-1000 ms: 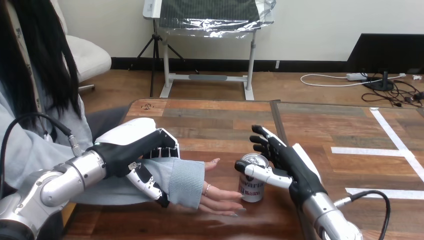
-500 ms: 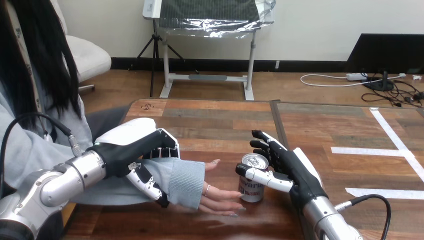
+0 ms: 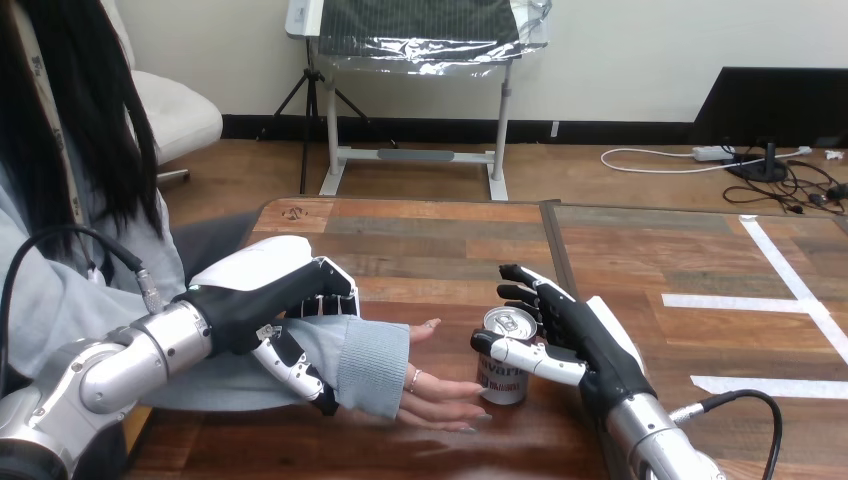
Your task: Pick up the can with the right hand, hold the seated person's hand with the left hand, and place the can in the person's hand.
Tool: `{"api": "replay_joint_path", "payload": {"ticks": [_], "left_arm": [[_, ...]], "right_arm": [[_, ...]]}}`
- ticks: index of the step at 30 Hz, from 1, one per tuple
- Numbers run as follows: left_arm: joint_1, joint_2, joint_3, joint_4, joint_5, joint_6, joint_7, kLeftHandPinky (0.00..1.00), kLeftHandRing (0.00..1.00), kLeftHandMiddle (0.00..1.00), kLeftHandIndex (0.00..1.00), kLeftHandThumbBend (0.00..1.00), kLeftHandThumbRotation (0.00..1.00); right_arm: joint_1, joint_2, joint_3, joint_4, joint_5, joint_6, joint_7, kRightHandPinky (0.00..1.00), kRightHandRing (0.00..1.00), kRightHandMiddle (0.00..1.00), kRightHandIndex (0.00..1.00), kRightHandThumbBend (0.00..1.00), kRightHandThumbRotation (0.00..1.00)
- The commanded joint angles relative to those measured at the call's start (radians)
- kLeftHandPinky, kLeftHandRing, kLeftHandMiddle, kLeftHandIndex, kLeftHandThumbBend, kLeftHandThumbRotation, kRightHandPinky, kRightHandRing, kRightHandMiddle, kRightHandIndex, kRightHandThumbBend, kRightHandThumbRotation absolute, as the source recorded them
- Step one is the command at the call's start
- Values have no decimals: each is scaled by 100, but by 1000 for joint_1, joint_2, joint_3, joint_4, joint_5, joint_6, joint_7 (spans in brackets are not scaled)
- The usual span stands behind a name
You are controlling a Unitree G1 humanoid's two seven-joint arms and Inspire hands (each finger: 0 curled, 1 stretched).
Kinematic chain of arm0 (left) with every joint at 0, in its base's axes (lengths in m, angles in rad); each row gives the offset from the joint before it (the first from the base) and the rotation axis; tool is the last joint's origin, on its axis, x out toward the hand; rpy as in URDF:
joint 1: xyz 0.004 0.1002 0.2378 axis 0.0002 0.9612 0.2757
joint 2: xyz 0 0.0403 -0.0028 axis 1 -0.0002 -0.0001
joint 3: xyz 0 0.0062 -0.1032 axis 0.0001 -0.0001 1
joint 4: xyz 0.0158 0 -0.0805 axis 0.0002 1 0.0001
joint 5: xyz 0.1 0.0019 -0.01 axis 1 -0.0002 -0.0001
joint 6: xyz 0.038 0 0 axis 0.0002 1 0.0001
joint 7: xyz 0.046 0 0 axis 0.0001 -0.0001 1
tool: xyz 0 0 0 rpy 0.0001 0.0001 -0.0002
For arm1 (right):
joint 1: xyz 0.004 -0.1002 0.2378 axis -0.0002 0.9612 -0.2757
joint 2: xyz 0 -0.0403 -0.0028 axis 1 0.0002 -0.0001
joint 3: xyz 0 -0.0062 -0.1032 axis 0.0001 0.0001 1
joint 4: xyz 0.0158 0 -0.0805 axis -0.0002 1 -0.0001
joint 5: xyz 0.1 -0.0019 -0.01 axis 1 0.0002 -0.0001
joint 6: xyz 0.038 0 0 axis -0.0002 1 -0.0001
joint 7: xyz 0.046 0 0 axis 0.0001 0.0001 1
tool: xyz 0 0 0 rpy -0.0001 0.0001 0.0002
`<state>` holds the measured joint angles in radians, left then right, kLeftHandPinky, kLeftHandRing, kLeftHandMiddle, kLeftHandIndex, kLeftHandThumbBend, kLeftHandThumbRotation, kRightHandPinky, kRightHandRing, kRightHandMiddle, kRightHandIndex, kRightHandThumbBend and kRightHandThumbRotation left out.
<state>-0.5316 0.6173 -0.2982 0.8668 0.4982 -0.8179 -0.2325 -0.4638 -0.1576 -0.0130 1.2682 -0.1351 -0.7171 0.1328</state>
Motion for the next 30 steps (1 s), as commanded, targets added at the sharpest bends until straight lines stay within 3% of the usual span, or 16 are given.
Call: {"api": "replay_joint_path", "payload": {"ticks": [1,30], "left_arm": [[-121,-20,34,-28,-48,-39,14,27,32,40,42,93,0],[-134,-24,32,-21,-45,-39,13,27,32,40,42,93,0]], "right_arm": [[-31,-3,-7,-9,1,2,-29,82,86,86,87,100,42],[-45,-19,23,-7,-47,96,-76,75,81,82,81,100,40]]}}
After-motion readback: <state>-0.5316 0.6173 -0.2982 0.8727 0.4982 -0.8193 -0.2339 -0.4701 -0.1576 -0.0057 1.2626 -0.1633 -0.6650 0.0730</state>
